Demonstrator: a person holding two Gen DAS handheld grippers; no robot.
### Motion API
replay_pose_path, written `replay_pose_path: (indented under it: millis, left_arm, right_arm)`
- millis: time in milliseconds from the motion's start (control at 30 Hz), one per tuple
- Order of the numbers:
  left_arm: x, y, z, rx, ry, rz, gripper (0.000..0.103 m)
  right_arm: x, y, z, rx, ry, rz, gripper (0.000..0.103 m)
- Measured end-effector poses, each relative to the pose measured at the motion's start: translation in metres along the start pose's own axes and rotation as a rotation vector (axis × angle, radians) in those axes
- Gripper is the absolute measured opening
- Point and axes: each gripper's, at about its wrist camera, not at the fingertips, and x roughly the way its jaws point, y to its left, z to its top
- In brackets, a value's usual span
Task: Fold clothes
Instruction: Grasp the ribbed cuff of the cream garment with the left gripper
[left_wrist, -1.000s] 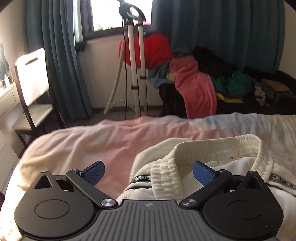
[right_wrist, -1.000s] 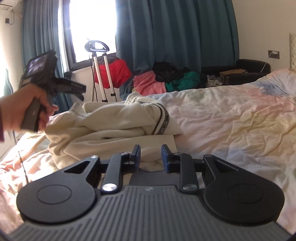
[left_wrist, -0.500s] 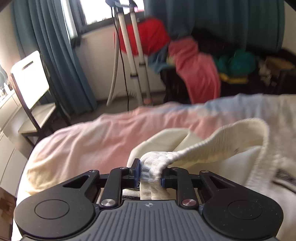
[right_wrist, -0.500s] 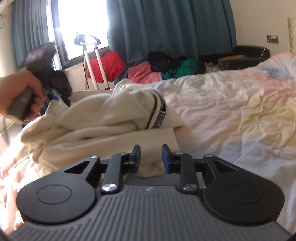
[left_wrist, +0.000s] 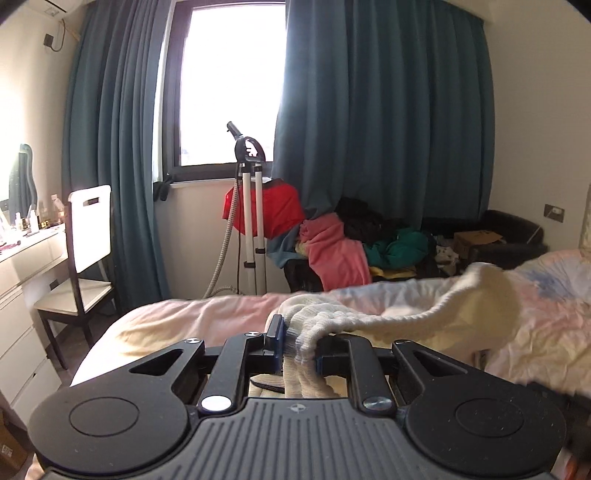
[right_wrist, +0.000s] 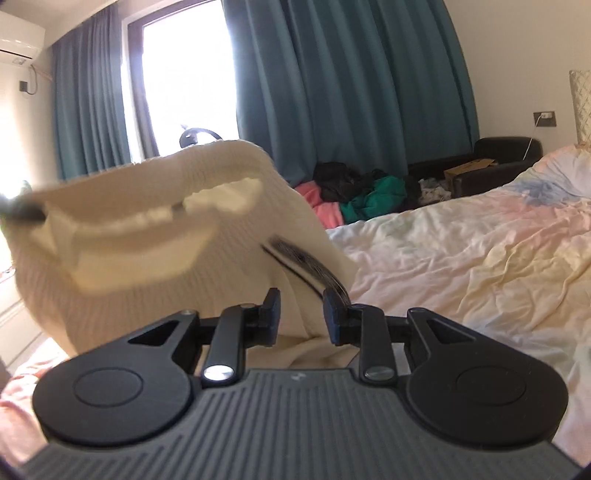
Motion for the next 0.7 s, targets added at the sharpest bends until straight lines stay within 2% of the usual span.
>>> replay_pose_path:
  millis: [100, 200, 300, 367, 467, 567, 633, 700]
  left_arm:
    - [-0.015, 0.009, -0.043, 0.0, 0.03, 0.022, 0.016]
    - [-0.012, 0.026, -0.074, -0.055, 0.071, 0.042, 0.016]
    - [-0.008, 0.046, -0.09, -0.139, 0.098, 0.053, 0.017]
    - [-0.011, 0.053, -0.093, -0.18, 0.115, 0.059, 0.017]
    - [-0.015, 0.063, -0.094, -0.216, 0.105, 0.058, 0.018]
    - [-0.018, 0.068, -0.097, -0.262, 0.104, 0.057, 0.018]
    - [-0.015, 0.071, -0.096, -0.29, 0.11, 0.056, 0.019]
    - [-0.009, 0.071, -0.095, -0.304, 0.111, 0.058, 0.019]
  right_arm:
    - [-0.011, 0.002, -0.002, 0.036, 0.067, 0.038, 0.036]
    - [-0.012, 0.003, -0.013, 0.057, 0.17, 0.078, 0.049]
    - [-0.01, 0.008, -0.025, 0.041, 0.243, 0.05, 0.059]
    - [-0.007, 0.011, -0.03, 0.045, 0.255, 0.036, 0.063]
    - [-0.002, 0.009, -0.036, 0.075, 0.258, -0.01, 0.062]
    - [0.018, 0.0, -0.046, 0.109, 0.3, -0.08, 0.063]
    - [0.033, -0.009, -0.052, 0.159, 0.343, -0.078, 0.061]
    - [0.026, -0.005, -0.047, 0.112, 0.289, -0.094, 0.048]
